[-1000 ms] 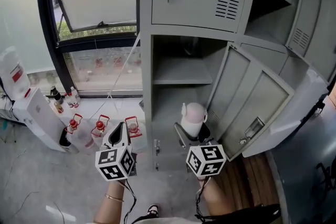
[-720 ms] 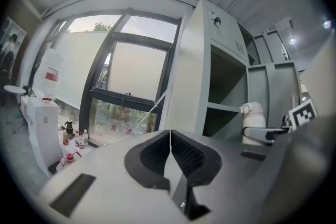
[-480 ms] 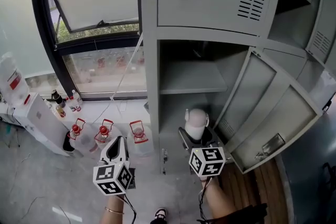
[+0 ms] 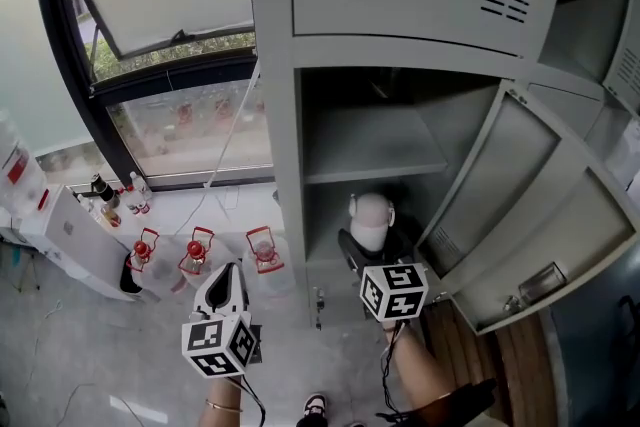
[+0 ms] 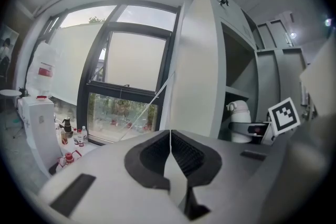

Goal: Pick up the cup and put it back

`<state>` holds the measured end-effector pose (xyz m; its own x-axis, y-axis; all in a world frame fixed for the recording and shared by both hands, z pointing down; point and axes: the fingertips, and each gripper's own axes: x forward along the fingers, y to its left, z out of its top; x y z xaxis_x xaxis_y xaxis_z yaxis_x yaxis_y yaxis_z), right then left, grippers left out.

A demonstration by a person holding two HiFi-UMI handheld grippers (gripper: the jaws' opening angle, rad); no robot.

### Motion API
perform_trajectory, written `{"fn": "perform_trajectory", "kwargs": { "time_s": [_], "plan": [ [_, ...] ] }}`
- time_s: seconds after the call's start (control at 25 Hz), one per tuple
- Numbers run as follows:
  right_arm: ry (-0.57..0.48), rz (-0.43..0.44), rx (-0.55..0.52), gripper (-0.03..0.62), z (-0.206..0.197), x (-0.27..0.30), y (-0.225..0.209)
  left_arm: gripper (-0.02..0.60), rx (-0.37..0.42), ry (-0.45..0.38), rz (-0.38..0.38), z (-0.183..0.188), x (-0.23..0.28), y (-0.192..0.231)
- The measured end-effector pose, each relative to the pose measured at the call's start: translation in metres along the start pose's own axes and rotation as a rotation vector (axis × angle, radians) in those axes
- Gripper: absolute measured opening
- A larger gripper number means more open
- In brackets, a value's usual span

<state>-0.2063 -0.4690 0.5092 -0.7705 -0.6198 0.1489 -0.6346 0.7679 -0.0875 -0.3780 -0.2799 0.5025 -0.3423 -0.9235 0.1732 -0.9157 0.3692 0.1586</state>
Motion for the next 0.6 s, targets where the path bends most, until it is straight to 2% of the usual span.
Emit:
{"fn": "perform_trajectory", "kwargs": {
  "time_s": [0.6],
  "plan": [
    [0.092,0.020,-0.027,0.345,-0.006,0.060,-0.007,0.011,-0.035,0.041,0.025,-0.025,0.021,0.028]
  ]
}}
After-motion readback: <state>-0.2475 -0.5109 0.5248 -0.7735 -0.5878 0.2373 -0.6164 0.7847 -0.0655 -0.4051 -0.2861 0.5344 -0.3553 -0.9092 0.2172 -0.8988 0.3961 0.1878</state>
